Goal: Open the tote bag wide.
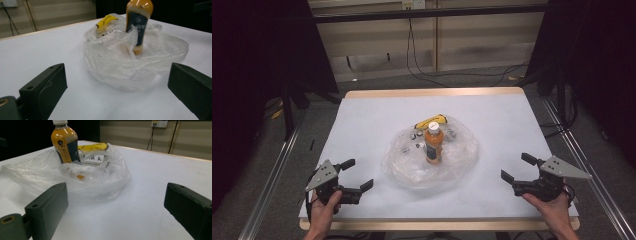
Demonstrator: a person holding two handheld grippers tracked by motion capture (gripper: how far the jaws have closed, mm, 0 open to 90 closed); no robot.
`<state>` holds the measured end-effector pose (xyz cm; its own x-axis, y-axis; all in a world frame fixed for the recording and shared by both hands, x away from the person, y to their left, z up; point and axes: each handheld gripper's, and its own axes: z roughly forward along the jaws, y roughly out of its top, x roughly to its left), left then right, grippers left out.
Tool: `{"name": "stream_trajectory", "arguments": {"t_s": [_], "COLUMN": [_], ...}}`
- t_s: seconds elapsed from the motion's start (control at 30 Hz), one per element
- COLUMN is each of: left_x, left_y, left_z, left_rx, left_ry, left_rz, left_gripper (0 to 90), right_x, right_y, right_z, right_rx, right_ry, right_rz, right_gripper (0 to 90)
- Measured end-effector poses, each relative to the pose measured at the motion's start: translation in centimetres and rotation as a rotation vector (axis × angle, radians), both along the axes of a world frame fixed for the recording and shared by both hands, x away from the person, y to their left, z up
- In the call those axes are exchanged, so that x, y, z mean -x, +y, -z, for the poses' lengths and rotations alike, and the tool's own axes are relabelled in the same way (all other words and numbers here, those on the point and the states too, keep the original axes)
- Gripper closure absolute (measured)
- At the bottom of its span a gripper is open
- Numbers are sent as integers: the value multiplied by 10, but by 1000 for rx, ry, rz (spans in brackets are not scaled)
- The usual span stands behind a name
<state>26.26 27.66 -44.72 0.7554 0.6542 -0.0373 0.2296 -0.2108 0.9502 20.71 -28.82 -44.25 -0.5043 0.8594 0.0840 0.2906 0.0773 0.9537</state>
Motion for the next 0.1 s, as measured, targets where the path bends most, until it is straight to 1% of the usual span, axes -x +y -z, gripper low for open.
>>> {"name": "stream_trajectory", "arguments": {"t_s": [0.03,0.07,0.1], "left_x": [1,2,2], "left_y": [1,0,0], "left_z": [0,-1,-1], "left_rx": [2,-8,-8], "left_ry": [1,-7,-7], "left_rz": [-1,-13,-13], "left_gripper": [18,17,20], "right_x": [-1,-1,-1], "right_y": [0,0,0], "right_z": [1,1,1], "right_rx": [3,-7,-7], "right_ry": [5,9,9], "right_rz": [-9,-2,-2], "right_gripper": [51,52,52]}}
